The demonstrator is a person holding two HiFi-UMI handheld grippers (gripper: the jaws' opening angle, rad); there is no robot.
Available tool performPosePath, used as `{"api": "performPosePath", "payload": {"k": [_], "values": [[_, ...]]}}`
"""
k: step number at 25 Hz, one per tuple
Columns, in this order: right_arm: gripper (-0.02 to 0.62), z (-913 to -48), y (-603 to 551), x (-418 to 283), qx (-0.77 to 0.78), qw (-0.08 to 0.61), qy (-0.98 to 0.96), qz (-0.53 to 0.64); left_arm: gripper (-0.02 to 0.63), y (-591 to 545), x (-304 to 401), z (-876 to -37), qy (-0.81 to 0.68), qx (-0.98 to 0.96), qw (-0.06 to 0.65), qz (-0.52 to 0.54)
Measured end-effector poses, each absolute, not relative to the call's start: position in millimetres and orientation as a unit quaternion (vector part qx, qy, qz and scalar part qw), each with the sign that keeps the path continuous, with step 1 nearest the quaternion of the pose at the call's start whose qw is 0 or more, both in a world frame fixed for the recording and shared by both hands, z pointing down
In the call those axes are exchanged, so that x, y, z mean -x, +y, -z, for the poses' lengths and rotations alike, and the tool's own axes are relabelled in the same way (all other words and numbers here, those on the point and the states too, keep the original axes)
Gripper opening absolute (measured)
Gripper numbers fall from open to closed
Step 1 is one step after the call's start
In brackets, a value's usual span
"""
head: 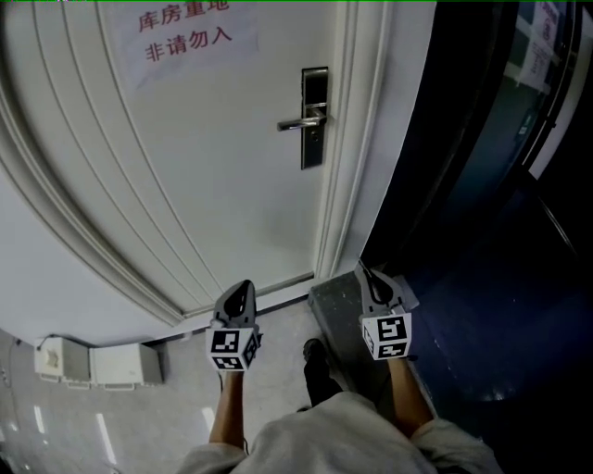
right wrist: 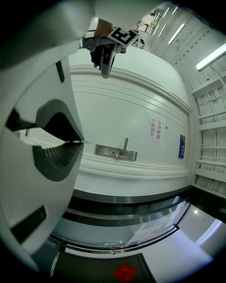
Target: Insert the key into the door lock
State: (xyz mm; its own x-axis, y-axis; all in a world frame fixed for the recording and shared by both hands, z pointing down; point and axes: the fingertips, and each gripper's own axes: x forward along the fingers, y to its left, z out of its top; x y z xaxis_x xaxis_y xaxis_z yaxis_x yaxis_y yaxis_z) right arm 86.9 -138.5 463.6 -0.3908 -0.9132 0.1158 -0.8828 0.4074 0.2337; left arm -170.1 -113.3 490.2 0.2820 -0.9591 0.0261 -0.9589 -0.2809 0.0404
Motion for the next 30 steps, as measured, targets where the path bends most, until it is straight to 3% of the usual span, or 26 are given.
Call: {"api": "performPosePath", "payload": {"k": [18, 30], "values": [[0.029, -416.5, -406.6, -65.0, -0.493, 0.082, -0.861, 0.1, 0.018, -378.1, 152.2, -433.4, -0.614, -0.789, -0.011, 0.011], [0.029, -436.0, -469.8, -53.0, -0.466, 0.079, -0.878, 0.077, 0.018, -439.0, 140.4, -457.0, -0.616, -0.787, 0.009, -0.021]]}}
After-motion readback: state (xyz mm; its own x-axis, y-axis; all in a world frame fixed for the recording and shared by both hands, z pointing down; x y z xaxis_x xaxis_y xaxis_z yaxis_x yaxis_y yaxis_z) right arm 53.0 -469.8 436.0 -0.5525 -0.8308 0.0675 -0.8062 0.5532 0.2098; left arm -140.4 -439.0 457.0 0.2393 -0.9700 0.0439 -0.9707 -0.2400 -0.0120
